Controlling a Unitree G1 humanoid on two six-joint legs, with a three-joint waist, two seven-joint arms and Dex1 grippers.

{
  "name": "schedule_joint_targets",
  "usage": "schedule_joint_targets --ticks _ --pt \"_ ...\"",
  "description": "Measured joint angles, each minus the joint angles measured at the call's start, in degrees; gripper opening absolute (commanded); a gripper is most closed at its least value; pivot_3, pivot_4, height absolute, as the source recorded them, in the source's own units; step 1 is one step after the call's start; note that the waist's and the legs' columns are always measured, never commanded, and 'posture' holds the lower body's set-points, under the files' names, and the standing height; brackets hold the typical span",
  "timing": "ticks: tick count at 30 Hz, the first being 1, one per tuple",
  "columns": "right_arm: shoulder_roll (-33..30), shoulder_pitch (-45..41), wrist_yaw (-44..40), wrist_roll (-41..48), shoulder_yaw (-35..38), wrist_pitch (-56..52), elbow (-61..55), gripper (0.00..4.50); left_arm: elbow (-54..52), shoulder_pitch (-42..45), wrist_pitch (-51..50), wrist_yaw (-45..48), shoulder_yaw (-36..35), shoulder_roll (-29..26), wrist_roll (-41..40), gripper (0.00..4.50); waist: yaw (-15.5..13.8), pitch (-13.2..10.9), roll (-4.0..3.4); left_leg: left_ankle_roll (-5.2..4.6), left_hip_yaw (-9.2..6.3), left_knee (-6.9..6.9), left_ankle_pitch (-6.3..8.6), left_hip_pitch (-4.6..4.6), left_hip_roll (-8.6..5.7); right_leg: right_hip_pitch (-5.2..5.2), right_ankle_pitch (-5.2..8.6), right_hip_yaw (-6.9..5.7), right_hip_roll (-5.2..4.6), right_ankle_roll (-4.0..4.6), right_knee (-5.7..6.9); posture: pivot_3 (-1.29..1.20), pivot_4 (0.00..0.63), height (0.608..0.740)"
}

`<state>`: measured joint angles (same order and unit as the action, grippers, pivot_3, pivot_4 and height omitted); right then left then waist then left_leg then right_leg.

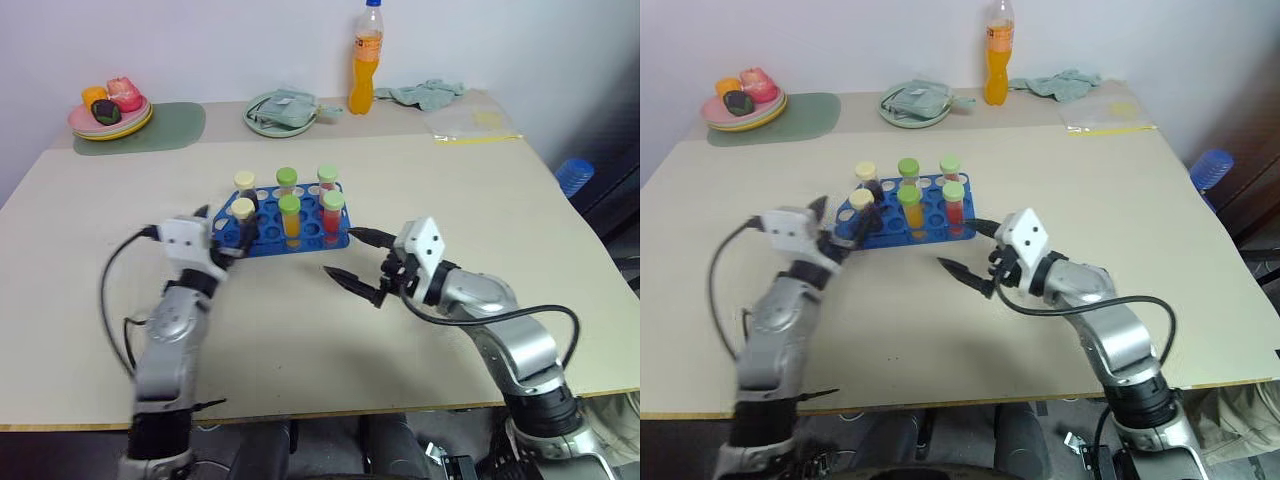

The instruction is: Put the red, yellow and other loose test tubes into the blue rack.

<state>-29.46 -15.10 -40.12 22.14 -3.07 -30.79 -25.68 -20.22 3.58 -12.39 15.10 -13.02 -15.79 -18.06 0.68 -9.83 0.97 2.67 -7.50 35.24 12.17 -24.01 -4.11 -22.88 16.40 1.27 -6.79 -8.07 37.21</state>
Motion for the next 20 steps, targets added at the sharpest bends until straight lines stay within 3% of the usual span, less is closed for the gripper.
schedule_joint_targets --ticks 4,8,20 --pt "-6.24 1.99 -1.71 2.95 8.61 -1.55 0.39 4.19 -2.42 -6.64 -4.65 6.06 -6.83 -9.35 -4.84 4.25 -0.10 -0.01 -0.02 -0.06 0.05 -0.01 0.04 0.04 0.00 0.09 0.01 -0.01 -0.02 0.01 -0.06 0.00 0.150 0.740" --pt "-10.82 3.80 -2.88 3.80 16.02 -1.08 4.50 4.19 -2.43 -10.81 -7.29 11.02 -11.28 -14.31 -8.29 4.25 -0.18 -0.01 -0.02 -0.10 0.16 -0.03 0.07 0.15 0.01 0.25 0.02 -0.08 -0.03 0.01 -0.14 0.00 0.150 0.740" --pt "-15.96 9.00 -7.67 1.25 21.03 5.94 14.94 4.19 -2.94 -14.93 -10.89 14.96 -13.77 -17.45 -12.12 4.25 -0.02 -0.02 -0.04 -0.13 0.21 -0.07 0.08 0.23 0.08 0.27 0.03 0.00 -0.05 0.03 -0.14 0.00 0.150 0.740"
